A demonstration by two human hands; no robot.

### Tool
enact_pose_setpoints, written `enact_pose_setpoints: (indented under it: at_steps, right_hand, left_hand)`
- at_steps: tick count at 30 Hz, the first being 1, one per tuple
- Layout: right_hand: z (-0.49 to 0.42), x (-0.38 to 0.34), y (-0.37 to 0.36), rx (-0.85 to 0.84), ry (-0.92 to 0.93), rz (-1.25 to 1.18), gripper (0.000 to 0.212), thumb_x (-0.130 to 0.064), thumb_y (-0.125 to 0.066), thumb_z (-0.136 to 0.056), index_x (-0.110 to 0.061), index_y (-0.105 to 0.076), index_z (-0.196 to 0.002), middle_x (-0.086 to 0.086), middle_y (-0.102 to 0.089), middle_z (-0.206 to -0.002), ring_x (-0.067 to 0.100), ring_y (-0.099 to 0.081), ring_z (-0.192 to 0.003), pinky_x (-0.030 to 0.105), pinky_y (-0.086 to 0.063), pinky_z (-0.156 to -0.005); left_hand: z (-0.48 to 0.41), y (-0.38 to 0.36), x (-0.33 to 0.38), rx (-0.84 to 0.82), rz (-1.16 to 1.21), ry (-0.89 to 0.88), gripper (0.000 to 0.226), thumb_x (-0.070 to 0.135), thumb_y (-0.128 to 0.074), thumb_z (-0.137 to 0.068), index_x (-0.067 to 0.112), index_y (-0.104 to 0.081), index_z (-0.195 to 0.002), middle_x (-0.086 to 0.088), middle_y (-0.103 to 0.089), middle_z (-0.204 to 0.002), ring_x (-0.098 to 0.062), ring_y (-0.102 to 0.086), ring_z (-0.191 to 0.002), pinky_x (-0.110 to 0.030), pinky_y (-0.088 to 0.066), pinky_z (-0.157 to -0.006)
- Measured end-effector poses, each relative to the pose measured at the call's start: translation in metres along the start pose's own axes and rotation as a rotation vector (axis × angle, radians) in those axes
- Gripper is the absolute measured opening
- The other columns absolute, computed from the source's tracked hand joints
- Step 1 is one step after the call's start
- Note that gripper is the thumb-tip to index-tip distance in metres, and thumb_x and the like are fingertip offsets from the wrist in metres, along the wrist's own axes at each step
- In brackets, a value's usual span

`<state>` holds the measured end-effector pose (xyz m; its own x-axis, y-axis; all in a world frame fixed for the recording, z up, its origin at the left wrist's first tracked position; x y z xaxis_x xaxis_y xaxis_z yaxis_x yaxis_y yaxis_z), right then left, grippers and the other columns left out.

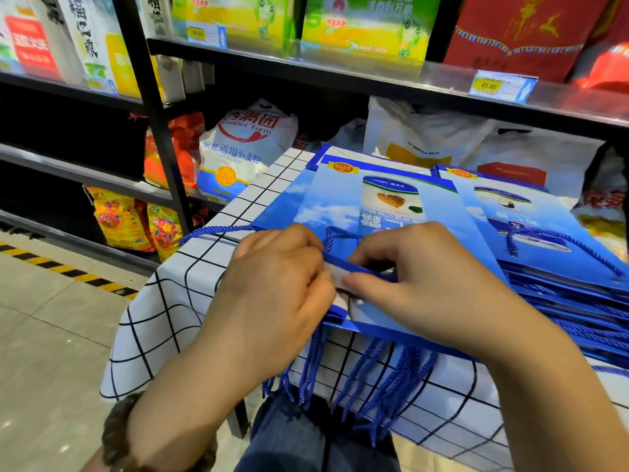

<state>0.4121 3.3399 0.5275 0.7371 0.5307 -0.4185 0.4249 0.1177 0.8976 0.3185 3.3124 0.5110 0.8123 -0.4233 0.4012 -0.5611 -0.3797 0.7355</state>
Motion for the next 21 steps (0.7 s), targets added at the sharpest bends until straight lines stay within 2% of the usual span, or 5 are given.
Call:
enact_pose_setpoints:
  at_steps: [6, 10, 14, 17, 21]
  right_hand:
    - [0.007, -0.008, 0.008, 0.12, 0.01, 0.236, 0.019, -0.041, -0.044, -0.09, -0.027, -0.054, -0.081, 0.001, -0.052, -0.072, 0.027, -0.054, -0.079, 0.033, -0.04, -0.061]
    - [0.007, 0.0, 0.004, 0.001, -0.044, 0.069, 0.029, -0.05, -0.042, -0.086, -0.04, -0.055, -0.11, -0.014, -0.065, -0.092, 0.014, -0.056, -0.096, 0.036, -0.047, -0.081]
    - [0.0, 0.004, -0.013, -0.17, -0.019, 0.03, 0.038, -0.038, -0.035, -0.095, -0.047, -0.04, -0.131, -0.012, -0.051, -0.108, 0.009, -0.045, -0.112, 0.032, -0.038, -0.094]
    - [-0.011, 0.001, -0.019, -0.169, 0.008, 0.123, 0.033, -0.033, -0.046, -0.094, -0.044, -0.049, -0.124, -0.01, -0.04, -0.091, 0.012, -0.044, -0.099, 0.029, -0.037, -0.082]
    - [-0.014, 0.002, -0.019, -0.125, 0.009, 0.066, 0.013, -0.033, -0.055, -0.089, -0.033, -0.063, -0.1, -0.007, -0.047, -0.09, 0.014, -0.048, -0.092, 0.033, -0.041, -0.081]
  left_hand:
    - [0.006, 0.002, 0.005, 0.041, 0.043, -0.038, 0.021, 0.024, -0.038, -0.082, 0.023, -0.034, -0.062, 0.004, -0.055, -0.085, -0.01, -0.042, -0.075, -0.021, -0.024, -0.074]
    - [0.012, 0.007, -0.003, 0.097, 0.123, -0.006, 0.021, 0.03, -0.047, -0.08, 0.027, -0.034, -0.064, 0.01, -0.05, -0.082, -0.011, -0.054, -0.082, -0.027, -0.037, -0.066]
    - [0.018, 0.006, -0.017, 0.066, 0.204, 0.108, 0.014, 0.043, -0.046, -0.073, 0.038, -0.034, -0.079, 0.018, -0.053, -0.1, 0.004, -0.053, -0.094, -0.027, -0.045, -0.071]
    - [0.019, 0.003, -0.022, 0.01, 0.199, 0.162, 0.028, 0.053, -0.042, -0.069, 0.043, -0.04, -0.096, 0.031, -0.051, -0.107, 0.008, -0.053, -0.094, -0.02, -0.047, -0.078]
    - [0.02, 0.002, -0.017, -0.039, 0.137, 0.111, 0.031, 0.056, -0.043, -0.072, 0.042, -0.044, -0.1, 0.026, -0.056, -0.093, 0.007, -0.051, -0.089, -0.013, -0.041, -0.077]
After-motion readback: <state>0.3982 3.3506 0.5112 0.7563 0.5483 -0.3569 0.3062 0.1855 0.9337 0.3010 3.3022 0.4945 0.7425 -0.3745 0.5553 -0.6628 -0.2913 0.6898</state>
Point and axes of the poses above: each hand's wrist, its own z-axis away from the middle knuckle, its own y-axis out of the back of the hand, x = y × z, the point moved 9 cm from there along -z, towards the middle knuckle
